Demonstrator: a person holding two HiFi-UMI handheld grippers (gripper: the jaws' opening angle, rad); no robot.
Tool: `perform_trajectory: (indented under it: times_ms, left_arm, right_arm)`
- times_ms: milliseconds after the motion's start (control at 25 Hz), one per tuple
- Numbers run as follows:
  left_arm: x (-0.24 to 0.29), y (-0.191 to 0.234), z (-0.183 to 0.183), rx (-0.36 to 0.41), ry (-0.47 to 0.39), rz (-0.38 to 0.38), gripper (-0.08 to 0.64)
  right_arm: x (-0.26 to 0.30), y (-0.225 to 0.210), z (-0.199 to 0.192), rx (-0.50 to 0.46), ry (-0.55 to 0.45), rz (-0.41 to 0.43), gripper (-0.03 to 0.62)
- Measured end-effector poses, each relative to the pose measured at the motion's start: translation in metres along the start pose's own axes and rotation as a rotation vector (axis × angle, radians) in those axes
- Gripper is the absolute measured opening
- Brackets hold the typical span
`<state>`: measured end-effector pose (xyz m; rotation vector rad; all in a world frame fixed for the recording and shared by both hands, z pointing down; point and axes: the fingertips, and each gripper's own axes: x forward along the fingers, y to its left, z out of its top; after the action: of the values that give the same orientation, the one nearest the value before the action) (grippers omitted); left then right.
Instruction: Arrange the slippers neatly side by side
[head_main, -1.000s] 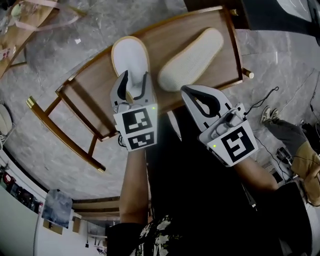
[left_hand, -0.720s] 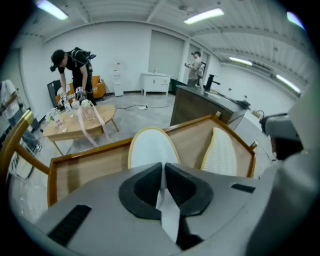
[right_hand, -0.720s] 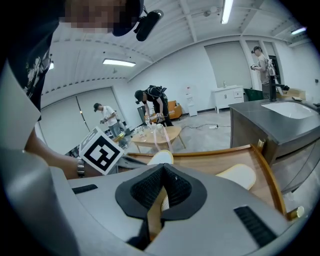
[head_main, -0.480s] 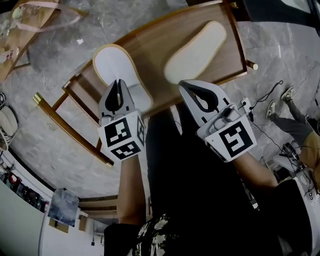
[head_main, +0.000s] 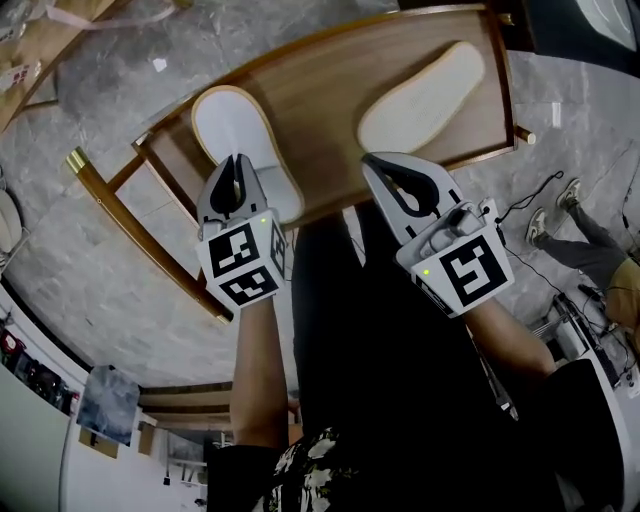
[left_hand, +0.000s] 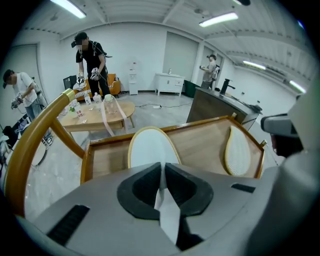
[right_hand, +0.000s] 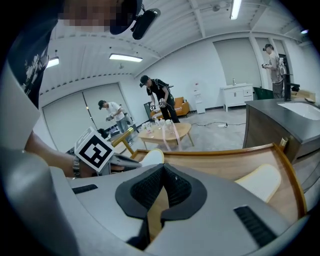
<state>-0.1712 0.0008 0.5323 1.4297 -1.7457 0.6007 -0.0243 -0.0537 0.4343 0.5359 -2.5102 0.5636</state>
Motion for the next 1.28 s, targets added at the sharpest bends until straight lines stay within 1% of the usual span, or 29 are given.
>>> perform_trajectory:
  times_ms: [40, 80, 120, 160, 200, 280, 360, 480, 560, 600, 640, 680, 720, 760, 880, 920, 960, 1000, 1040, 1120, 1200, 1280]
  left_arm:
    - [0.001, 0.000, -0.001, -0.009, -0.005, -0.012, 0.025]
    - [0.002, 0.000, -0.001, -0.022, -0.013, -0.029, 0.052]
    - [0.002, 0.000, 0.000, -0.037, -0.021, -0.045, 0.097]
    - [0.000, 0.002, 0.000, -0.046, -0.030, -0.055, 0.115]
    - [-0.002, 0.004, 0.001, -0.046, -0.038, -0.056, 0.121]
    - [-0.010, 0.006, 0.002, -0.020, -0.050, -0.040, 0.133]
    - [-0.021, 0.007, 0.007, 0.023, -0.063, -0.016, 0.135]
    - [-0.040, 0.012, 0.028, 0.110, -0.107, 0.037, 0.135]
    - [-0.043, 0.002, 0.041, 0.207, -0.113, 0.059, 0.132]
    - [-0.040, -0.010, 0.046, 0.260, -0.109, 0.054, 0.129]
    - [-0.036, -0.026, 0.050, 0.303, -0.107, 0.035, 0.121]
    - [-0.030, -0.043, 0.054, 0.326, -0.108, 0.001, 0.117]
    - [-0.022, -0.062, 0.057, 0.322, -0.108, -0.045, 0.115]
    - [-0.013, -0.081, 0.059, 0.289, -0.102, -0.097, 0.103]
    - [0.019, -0.135, 0.053, 0.099, -0.044, -0.254, 0.122]
    - [0.028, -0.151, 0.052, 0.057, -0.025, -0.292, 0.139]
    - [0.036, -0.165, 0.053, 0.039, -0.011, -0.321, 0.162]
    - [0.043, -0.177, 0.054, 0.042, -0.001, -0.341, 0.173]
    - [0.048, -0.187, 0.053, 0.062, 0.012, -0.356, 0.178]
    - [0.054, -0.203, 0.050, 0.120, 0.049, -0.380, 0.189]
    - [0.059, -0.209, 0.046, 0.173, 0.092, -0.392, 0.189]
    - [0.068, -0.211, 0.042, 0.208, 0.133, -0.404, 0.189]
  right_arm:
    - [0.001, 0.001, -0.001, -0.005, 0.005, -0.005, -0.009]
    - [0.003, 0.002, -0.002, -0.010, 0.009, -0.010, -0.008]
    - [0.005, 0.004, -0.002, -0.014, 0.011, -0.012, -0.009]
    - [0.007, 0.008, -0.002, -0.017, 0.009, -0.010, -0.008]
    - [0.010, 0.011, 0.000, -0.018, 0.004, -0.006, -0.008]
    - [0.013, 0.015, 0.003, -0.013, -0.003, 0.006, -0.009]
    - [0.012, 0.015, 0.005, -0.010, -0.003, 0.010, -0.009]
    - [0.010, 0.006, 0.014, -0.023, -0.021, 0.012, -0.009]
    - [0.003, -0.009, 0.017, -0.022, -0.032, 0.001, -0.009]
    - [-0.003, -0.020, 0.015, -0.015, -0.029, -0.012, -0.009]
    - [-0.011, -0.031, 0.012, -0.008, -0.022, -0.027, -0.009]
    - [-0.018, -0.043, 0.008, -0.006, -0.012, -0.041, -0.009]
    - [-0.024, -0.054, 0.004, -0.011, 0.001, -0.051, -0.008]
    - [-0.028, -0.066, -0.001, -0.022, 0.021, -0.055, -0.008]
    - [-0.039, -0.097, -0.019, -0.050, 0.106, -0.054, -0.008]
    - [-0.042, -0.105, -0.025, -0.055, 0.132, -0.053, -0.009]
    - [-0.044, -0.112, -0.031, -0.062, 0.154, -0.048, -0.008]
    - [-0.045, -0.118, -0.037, -0.068, 0.174, -0.042, -0.009]
    - [-0.046, -0.123, -0.043, -0.070, 0.194, -0.036, -0.008]
    - [-0.046, -0.128, -0.055, -0.057, 0.230, -0.022, -0.008]
    - [-0.043, -0.129, -0.069, -0.034, 0.266, 0.000, -0.008]
    - [-0.039, -0.132, -0.083, -0.032, 0.304, 0.016, -0.008]
